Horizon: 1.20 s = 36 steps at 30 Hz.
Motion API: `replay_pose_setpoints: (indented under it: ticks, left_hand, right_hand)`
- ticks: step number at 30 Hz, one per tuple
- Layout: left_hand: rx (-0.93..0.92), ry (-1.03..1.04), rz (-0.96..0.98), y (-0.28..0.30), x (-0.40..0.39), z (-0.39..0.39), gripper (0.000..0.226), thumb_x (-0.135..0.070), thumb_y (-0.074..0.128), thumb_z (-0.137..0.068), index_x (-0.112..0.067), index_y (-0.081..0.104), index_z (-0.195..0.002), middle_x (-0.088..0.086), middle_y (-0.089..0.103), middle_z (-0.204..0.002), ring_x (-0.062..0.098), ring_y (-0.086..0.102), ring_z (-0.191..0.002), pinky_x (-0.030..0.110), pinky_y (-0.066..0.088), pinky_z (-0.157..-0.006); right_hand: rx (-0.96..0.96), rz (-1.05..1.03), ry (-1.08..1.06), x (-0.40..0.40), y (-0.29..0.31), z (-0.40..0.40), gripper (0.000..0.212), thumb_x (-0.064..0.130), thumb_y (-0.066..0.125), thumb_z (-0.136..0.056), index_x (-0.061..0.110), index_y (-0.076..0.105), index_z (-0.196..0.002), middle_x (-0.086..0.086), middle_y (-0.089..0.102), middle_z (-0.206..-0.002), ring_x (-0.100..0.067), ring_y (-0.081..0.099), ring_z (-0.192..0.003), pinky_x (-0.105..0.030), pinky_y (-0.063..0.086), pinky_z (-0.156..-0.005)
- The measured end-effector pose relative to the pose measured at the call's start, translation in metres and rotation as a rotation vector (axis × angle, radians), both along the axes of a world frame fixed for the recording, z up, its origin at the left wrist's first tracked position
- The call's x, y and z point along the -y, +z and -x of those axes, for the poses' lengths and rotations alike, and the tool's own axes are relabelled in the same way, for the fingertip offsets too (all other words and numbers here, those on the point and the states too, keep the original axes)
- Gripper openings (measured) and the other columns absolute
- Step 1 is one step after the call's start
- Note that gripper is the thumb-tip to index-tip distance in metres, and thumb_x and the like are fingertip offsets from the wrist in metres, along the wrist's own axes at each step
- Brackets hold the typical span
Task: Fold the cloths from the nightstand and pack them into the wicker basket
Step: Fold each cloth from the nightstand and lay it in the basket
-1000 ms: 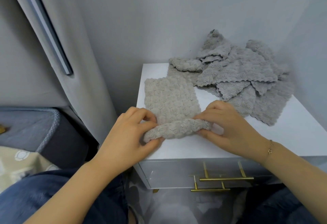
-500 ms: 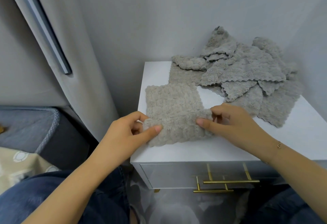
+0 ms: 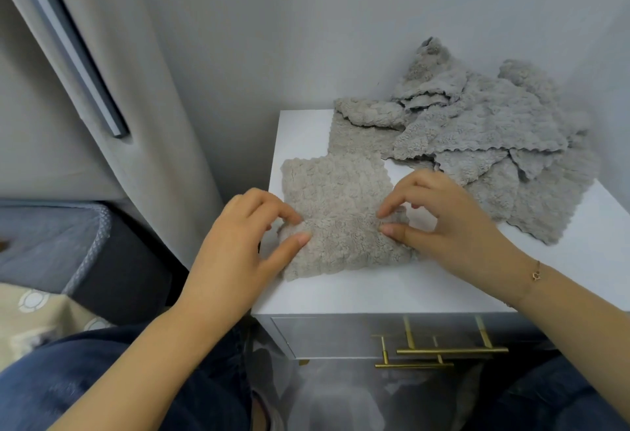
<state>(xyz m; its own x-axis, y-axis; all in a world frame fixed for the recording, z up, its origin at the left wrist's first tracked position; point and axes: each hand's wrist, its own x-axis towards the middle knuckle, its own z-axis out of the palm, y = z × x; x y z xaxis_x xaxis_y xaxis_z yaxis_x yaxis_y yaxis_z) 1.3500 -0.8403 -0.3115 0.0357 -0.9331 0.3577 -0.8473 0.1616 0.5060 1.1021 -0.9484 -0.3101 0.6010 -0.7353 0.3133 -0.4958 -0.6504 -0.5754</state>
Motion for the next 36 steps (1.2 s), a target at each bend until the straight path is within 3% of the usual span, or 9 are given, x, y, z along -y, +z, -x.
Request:
replay_pose_setpoints:
  ticks: [5, 10, 14, 19, 21, 25, 30, 33, 36]
  left_hand:
    - [0.171, -0.152, 0.041, 0.001, 0.002, -0.008, 0.031, -0.044, 0.050, -0.096, -0.028, 0.070, -0.111, -0.018, 0.060, -0.105, 0.004, 0.050, -0.096, 0.030, 0.045, -0.087]
    - [0.170, -0.247, -0.101, 0.002, -0.004, -0.011, 0.063, -0.070, 0.044, -0.088, -0.028, 0.060, -0.131, -0.022, 0.053, -0.125, -0.002, 0.043, -0.119, 0.024, 0.034, -0.104]
    - [0.161, -0.235, -0.155, -0.005, -0.004, -0.007, 0.071, -0.071, 0.052, -0.082, -0.029, 0.049, -0.140, -0.022, 0.047, -0.132, -0.001, 0.038, -0.125, 0.027, 0.033, -0.108]
    - [0.107, -0.190, -0.110, -0.006, 0.000, -0.004, 0.054, -0.060, 0.054, -0.082, -0.030, 0.059, -0.127, -0.024, 0.057, -0.117, 0.000, 0.049, -0.109, 0.029, 0.043, -0.099]
    - [-0.034, -0.173, -0.136, 0.002, -0.003, -0.002, 0.044, -0.061, 0.058, -0.078, -0.036, 0.062, -0.114, -0.028, 0.061, -0.106, -0.003, 0.053, -0.104, 0.017, 0.042, -0.093]
    - [-0.277, -0.178, -0.254, 0.009, -0.011, 0.003, 0.032, -0.052, 0.069, -0.076, -0.032, 0.067, -0.102, -0.016, 0.068, -0.100, 0.005, 0.060, -0.099, 0.018, 0.046, -0.087]
    - [-0.466, -0.158, -0.348, 0.007, -0.010, -0.002, 0.063, -0.068, 0.063, -0.074, -0.007, 0.068, -0.089, 0.018, 0.061, -0.084, 0.029, 0.058, -0.077, 0.042, 0.049, -0.074]
    - [-0.511, -0.080, -0.364, 0.003, -0.005, -0.004, 0.075, -0.075, 0.063, -0.069, -0.003, 0.069, -0.091, 0.024, 0.064, -0.093, 0.040, 0.060, -0.089, 0.056, 0.051, -0.083]
    - [-0.459, -0.003, -0.333, -0.001, 0.000, -0.004, 0.092, -0.082, 0.060, -0.065, 0.006, 0.065, -0.090, 0.023, 0.063, -0.088, 0.037, 0.058, -0.084, 0.052, 0.052, -0.079]
  right_hand:
    - [-0.104, 0.162, 0.074, 0.005, 0.000, 0.004, 0.027, 0.048, 0.055, -0.088, 0.032, 0.075, -0.098, 0.019, 0.060, -0.094, -0.008, 0.046, -0.089, -0.031, 0.033, -0.085]
    - [-0.231, 0.147, 0.131, 0.002, 0.006, 0.011, 0.042, 0.062, 0.048, -0.089, 0.035, 0.071, -0.112, 0.020, 0.061, -0.102, -0.009, 0.049, -0.095, -0.028, 0.030, -0.090]
    - [-0.358, 0.159, 0.130, -0.003, 0.004, 0.012, 0.064, 0.074, 0.047, -0.080, 0.029, 0.064, -0.123, 0.015, 0.056, -0.112, -0.009, 0.047, -0.102, -0.030, 0.032, -0.095]
    - [-0.287, 0.169, 0.132, -0.002, 0.003, 0.012, 0.052, 0.060, 0.053, -0.082, 0.024, 0.069, -0.116, 0.013, 0.061, -0.105, -0.006, 0.048, -0.098, -0.027, 0.035, -0.092]
    - [-0.230, 0.112, 0.131, 0.000, 0.008, 0.014, 0.047, 0.060, 0.055, -0.080, 0.025, 0.073, -0.106, 0.016, 0.063, -0.100, -0.005, 0.050, -0.094, -0.024, 0.034, -0.091]
    - [-0.126, -0.115, 0.173, -0.002, 0.017, 0.018, 0.032, 0.056, 0.069, -0.078, 0.028, 0.074, -0.091, 0.011, 0.067, -0.085, -0.008, 0.058, -0.084, -0.028, 0.045, -0.080]
    - [-0.053, -0.359, 0.118, -0.006, 0.022, 0.019, 0.042, 0.045, 0.069, -0.078, 0.009, 0.052, -0.064, 0.001, 0.043, -0.060, -0.008, 0.041, -0.057, -0.020, 0.033, -0.056]
    - [0.026, -0.426, 0.041, -0.006, 0.020, 0.015, 0.044, 0.039, 0.069, -0.081, 0.002, 0.049, -0.071, -0.001, 0.031, -0.066, -0.009, 0.034, -0.060, -0.017, 0.027, -0.054]
    - [0.040, -0.411, -0.013, -0.002, 0.014, 0.011, 0.052, 0.045, 0.067, -0.080, -0.004, 0.051, -0.086, -0.001, 0.025, -0.063, -0.008, 0.026, -0.054, -0.018, 0.021, -0.049]
